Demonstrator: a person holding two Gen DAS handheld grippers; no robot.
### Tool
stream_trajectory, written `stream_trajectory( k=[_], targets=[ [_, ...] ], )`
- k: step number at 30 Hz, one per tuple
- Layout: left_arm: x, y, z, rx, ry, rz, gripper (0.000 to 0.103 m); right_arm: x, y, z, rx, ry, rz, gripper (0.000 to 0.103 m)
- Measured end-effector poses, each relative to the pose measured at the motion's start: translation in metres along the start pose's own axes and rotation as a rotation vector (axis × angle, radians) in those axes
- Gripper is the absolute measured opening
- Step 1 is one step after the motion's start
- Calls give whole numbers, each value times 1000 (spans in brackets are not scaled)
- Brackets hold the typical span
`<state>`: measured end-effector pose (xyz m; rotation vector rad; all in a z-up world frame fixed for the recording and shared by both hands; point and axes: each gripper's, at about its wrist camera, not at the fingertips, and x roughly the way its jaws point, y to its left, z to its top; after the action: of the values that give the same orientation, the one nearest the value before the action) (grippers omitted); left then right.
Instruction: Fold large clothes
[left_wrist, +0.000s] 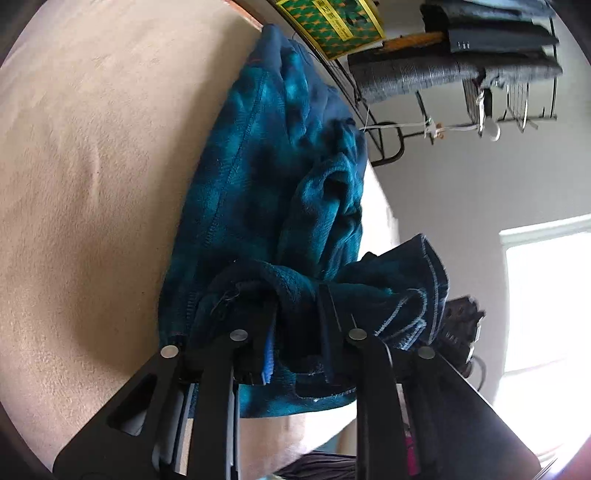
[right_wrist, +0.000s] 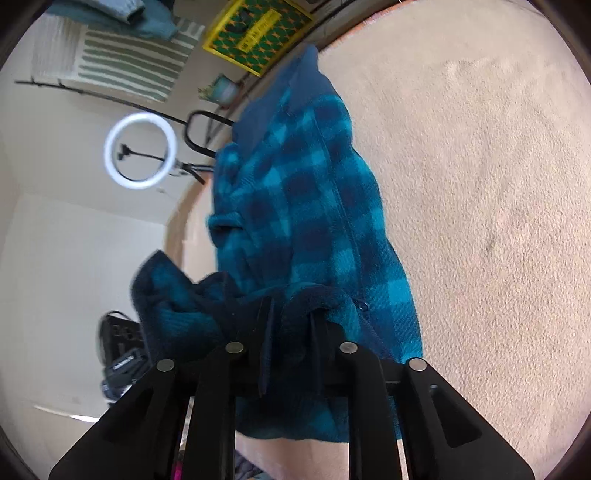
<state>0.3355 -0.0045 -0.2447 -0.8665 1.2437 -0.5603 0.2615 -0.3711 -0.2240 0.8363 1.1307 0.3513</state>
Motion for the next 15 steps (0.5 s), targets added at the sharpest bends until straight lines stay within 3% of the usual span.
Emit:
stream_trajectory(
  k=[6,8,10,12,13,15],
  targets=[
    [-7,0,5,-31,5,-65,29,-16,-11,-3,24,-7,87,19],
    [-8,0,7,-50,4,-99,34,-22,-23,-3,94,-13,198,29],
    [-9,1,9,-73,14,-138,45,-27,-31,-1,156,-35,289,49],
    [-14,2,11,-80,-6,-148,53,-33,-37,1,194,-52,352,49],
    [-21,0,13,-73,-35,-144,60,-39,-37,2,188,-71,332,49],
    [-33,-4,18,-58,-69,-150,63,-49,-27,4,109,-114,235,49]
  ],
)
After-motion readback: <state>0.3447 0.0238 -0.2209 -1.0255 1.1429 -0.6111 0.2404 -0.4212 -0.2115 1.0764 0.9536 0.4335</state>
